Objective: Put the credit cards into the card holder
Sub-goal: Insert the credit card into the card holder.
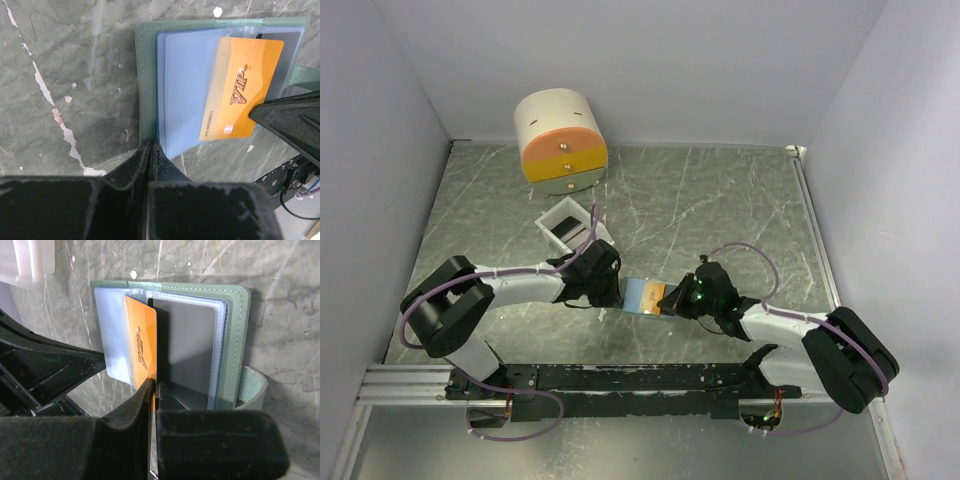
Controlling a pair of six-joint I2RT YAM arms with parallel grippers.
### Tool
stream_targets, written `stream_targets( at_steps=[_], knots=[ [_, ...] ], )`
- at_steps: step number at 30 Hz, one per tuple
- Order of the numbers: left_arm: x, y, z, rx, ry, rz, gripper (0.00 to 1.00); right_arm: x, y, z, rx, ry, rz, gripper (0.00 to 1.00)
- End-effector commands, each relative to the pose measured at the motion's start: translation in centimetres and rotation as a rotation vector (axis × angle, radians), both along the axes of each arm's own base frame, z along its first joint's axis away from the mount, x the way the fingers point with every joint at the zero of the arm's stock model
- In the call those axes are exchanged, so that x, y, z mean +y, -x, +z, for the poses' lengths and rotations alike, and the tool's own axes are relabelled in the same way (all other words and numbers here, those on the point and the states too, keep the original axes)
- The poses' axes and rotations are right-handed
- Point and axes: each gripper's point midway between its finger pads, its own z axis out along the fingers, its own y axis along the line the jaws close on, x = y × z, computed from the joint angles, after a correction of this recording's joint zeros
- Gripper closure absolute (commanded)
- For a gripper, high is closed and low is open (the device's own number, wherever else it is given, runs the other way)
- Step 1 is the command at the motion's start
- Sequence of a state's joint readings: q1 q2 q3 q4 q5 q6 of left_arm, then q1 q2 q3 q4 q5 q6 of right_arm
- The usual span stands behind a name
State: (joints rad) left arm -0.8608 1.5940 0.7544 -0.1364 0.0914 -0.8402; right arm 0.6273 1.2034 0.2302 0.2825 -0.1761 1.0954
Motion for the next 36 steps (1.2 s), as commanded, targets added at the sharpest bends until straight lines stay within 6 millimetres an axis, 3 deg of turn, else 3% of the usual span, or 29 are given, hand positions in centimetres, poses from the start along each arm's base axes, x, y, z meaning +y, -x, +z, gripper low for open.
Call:
stream_targets(
  at_steps=[1,6,10,36],
  knots=[
    [1.1,2.6,-1.5,0.073,-0.046,-0.032,0.90,-0.5,0.2,-0.7,0.017,0.079,0.046,0.92],
    [1.0,2.6,-1.3,0.071,-0.038,-0.034,0.89,-1.9,-0.3,-0.3,0.007,0.192,0.035,0.70],
    [0.7,2.6,-1.3,0.073,-0.028,-0.039,0.89,-2.6,-0.5,0.2,-0.002,0.247,0.041,0.60],
    [0.4,2.6,-1.4,0.075,-0.019,-0.053,0.89,1.1,-1.4,1.0,-0.046,0.098,0.134,0.53]
  ],
)
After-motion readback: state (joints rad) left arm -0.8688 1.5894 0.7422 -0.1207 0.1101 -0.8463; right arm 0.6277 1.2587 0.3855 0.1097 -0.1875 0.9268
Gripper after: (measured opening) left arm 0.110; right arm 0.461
